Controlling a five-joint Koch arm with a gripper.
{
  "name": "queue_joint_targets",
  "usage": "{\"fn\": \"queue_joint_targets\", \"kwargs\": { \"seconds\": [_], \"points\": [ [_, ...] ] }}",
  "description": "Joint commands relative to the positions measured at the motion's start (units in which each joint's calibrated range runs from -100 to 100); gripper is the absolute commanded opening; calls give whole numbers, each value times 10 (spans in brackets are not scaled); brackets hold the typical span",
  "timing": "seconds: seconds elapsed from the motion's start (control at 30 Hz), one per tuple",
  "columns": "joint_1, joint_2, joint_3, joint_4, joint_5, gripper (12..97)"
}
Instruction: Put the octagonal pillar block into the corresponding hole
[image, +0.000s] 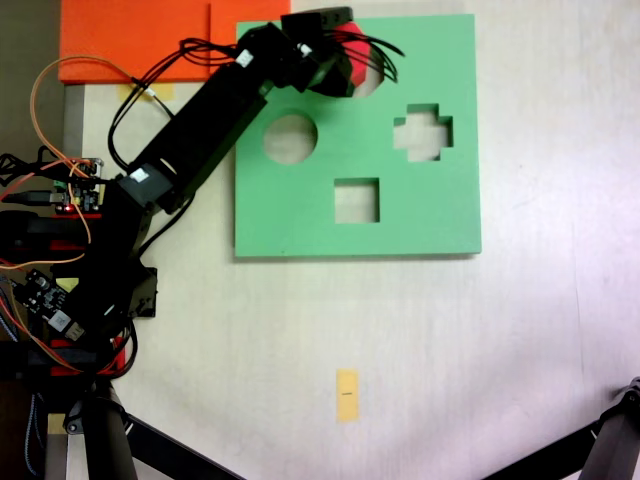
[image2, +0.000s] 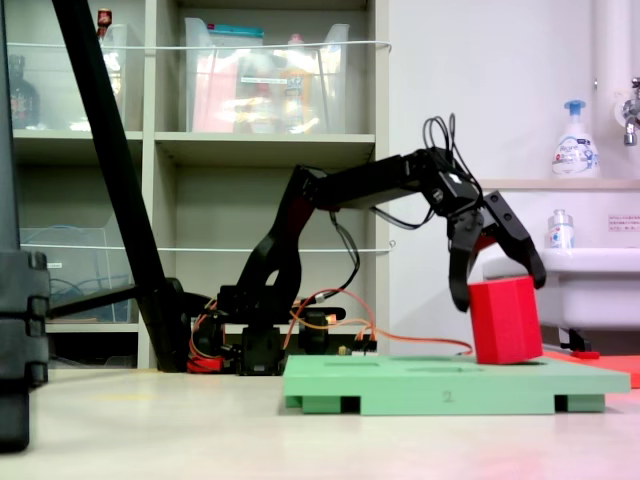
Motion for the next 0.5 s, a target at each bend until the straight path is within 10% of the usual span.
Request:
{"fn": "queue_joint_targets", "kwargs": {
  "seconds": [0.0, 0.47],
  "points": [
    [-4, -13, 26, 29, -8, 415],
    [-15, -121, 27, 0, -21, 421]
  ]
}}
